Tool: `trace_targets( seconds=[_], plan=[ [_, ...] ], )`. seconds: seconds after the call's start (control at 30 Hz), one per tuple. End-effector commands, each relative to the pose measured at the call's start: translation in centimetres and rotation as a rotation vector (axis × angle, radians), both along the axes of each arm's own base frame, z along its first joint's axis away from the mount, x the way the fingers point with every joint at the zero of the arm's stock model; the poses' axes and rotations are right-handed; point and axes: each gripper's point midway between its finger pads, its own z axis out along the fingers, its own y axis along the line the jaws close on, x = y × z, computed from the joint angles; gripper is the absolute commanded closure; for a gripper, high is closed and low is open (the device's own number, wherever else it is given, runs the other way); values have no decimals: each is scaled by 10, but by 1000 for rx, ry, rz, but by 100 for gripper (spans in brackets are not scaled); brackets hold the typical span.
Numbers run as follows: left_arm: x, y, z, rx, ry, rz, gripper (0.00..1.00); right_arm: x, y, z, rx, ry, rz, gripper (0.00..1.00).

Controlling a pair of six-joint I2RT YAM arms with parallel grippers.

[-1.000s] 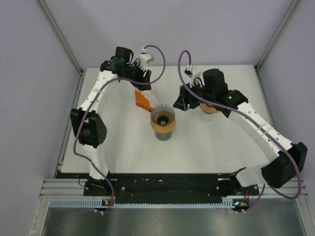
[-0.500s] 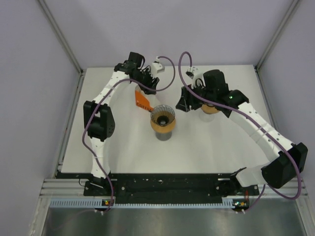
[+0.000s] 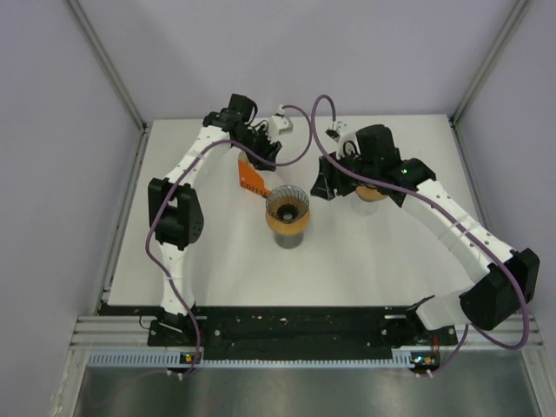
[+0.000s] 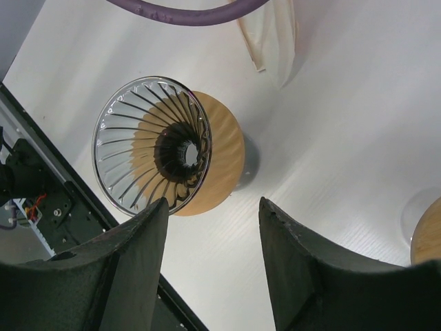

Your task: Place the coffee filter in the dripper

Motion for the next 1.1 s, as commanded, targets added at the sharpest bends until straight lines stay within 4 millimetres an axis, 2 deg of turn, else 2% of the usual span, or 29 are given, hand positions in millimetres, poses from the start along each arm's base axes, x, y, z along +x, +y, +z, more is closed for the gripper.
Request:
trace_targets(
  seconds=[0.0,0.43,0.7,1.07],
  plan=[
    [-7,-2,-2,0,4,-47,53,2,-1,3,3,-17,7,45],
    [-13,4,-14,34,21,-65,55,1,0,1,1,-10,11,44],
    [-15,5,-18,39,30,-74,67,0,0,-1,1,-5,17,44],
    [-14,6,-31,76,40,-81,66,-1,1,-3,2,2,23,43]
  ],
)
